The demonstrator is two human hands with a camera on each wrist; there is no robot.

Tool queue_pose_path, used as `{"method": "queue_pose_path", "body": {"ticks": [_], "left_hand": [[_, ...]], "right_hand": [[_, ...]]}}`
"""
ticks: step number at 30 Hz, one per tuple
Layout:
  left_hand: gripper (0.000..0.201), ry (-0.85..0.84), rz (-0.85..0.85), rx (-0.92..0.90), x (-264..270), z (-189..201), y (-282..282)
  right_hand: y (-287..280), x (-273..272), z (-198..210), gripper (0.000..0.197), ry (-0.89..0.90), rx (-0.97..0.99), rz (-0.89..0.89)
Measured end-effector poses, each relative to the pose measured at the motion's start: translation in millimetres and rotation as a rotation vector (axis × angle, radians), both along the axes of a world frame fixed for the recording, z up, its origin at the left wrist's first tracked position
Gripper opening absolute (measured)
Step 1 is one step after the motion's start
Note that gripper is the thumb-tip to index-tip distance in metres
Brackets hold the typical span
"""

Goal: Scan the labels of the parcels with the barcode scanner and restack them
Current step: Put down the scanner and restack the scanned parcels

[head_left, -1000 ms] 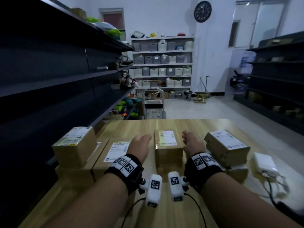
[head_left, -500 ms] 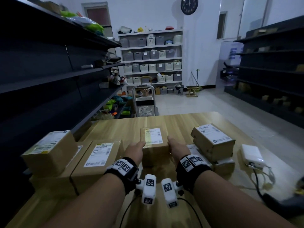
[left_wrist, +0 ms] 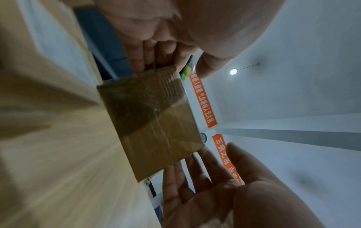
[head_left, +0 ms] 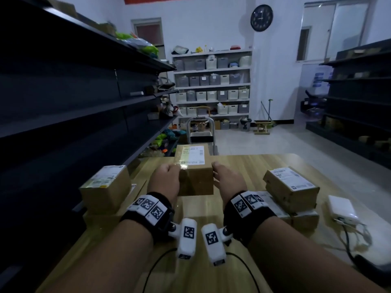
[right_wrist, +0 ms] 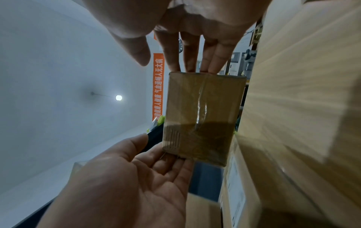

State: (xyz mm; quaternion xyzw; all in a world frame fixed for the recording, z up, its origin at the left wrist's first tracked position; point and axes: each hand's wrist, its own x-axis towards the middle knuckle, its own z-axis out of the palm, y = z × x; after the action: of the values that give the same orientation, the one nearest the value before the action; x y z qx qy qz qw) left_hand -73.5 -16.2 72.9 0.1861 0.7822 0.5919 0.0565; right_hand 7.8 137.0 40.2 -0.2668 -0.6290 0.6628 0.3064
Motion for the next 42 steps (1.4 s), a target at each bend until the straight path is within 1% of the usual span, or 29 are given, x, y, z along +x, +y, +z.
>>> {"method": "queue_pose_path", "body": {"ticks": [4,5,8,11,13,16,19,20,21,22,23,25,26,27,28,30,32,34,36,39,42], "left_hand": [[0.025,0.041,0.037,-0.058,-12.8,12.7,-46.1],[0.027,0.06,0.057,-0.081,-18.0,13.1,-56.5],[0.033,0.106,0.109,-0.123,-29.6,14.0,-84.9],[0.038,0.107,0.082,-0.179,-40.4,9.0,-103.5],[0.039,0.082,0.072,-0.206,-44.4,2.9,-112.2],[0.037,0.061,0.058,-0.22,-49.1,-5.1,-119.0],[0.031,0.082,0.086,-0.15,-50.2,-1.7,-123.7],[0.032,0.102,0.101,-0.118,-51.1,1.9,-126.4],[0.032,0.141,0.122,-0.108,-52.1,5.8,-129.7],[0.034,0.188,0.149,-0.139,-55.8,8.6,-133.4],[0.037,0.242,0.175,-0.219,-62.9,10.0,-136.4],[0.047,0.345,0.183,-0.503,-82.6,10.4,-141.4],[0.049,0.37,0.161,-0.652,-92.6,9.1,-143.5],[0.051,0.36,0.136,-0.773,-102.9,5.6,-145.7],[0.05,0.335,0.112,-0.863,-109.4,2.4,-147.9],[0.046,0.329,0.066,-0.937,-108.8,1.4,-151.5],[0.047,0.357,0.05,-0.91,-101.2,4.2,-152.8],[0.053,0.341,0.074,-0.875,-94.6,6.6,-152.6],[0.059,0.288,0.104,-0.79,-94.3,7.4,-154.3],[0.059,0.205,0.118,-0.697,-91.4,11.6,-156.4],[0.078,0.148,0.121,-0.611,-80.8,17.5,-155.5]], "right_hand": [[-39.2,-11.9,6.4,0.028,0.0,0.004,0.081],[-50.7,-14.9,7.0,0.026,0.004,-0.004,0.117],[-78.4,-27.1,3.3,0.03,-0.001,0.013,0.157],[-98.9,-33.4,-3.0,0.03,0.024,-0.073,0.187],[-107.4,-36.1,-8.9,0.03,0.025,-0.113,0.197],[-111.5,-39.7,-14.0,0.031,-0.011,-0.077,0.168],[-108.9,-42.4,-11.5,0.023,-0.01,-0.021,0.136],[-108.5,-41.9,-8.9,0.029,-0.018,0.001,0.129],[-107.8,-42.5,-6.8,0.042,-0.028,0.027,0.128],[-107.5,-42.3,-4.5,0.053,-0.049,0.051,0.143],[-107.7,-41.9,-2.8,0.06,-0.061,0.082,0.159],[-111.0,-41.2,-1.1,0.064,-0.079,0.133,0.206],[-113.4,-42.5,-1.7,0.065,-0.087,0.137,0.222],[-115.1,-44.8,-2.9,0.066,-0.092,0.147,0.228],[-117.5,-46.7,-3.8,0.067,-0.098,0.155,0.228],[-122.9,-50.8,-2.8,0.067,-0.097,0.155,0.232],[-128.6,-54.7,-1.4,0.066,-0.102,0.152,0.243],[-134.2,-59.4,-1.2,0.066,-0.104,0.162,0.26],[-138.2,-64.9,-1.9,0.065,-0.114,0.192,0.26],[-139.9,-69.1,-1.4,0.065,-0.122,0.209,0.238],[-138.4,-68.0,-1.9,0.067,-0.121,0.215,0.228]]}}
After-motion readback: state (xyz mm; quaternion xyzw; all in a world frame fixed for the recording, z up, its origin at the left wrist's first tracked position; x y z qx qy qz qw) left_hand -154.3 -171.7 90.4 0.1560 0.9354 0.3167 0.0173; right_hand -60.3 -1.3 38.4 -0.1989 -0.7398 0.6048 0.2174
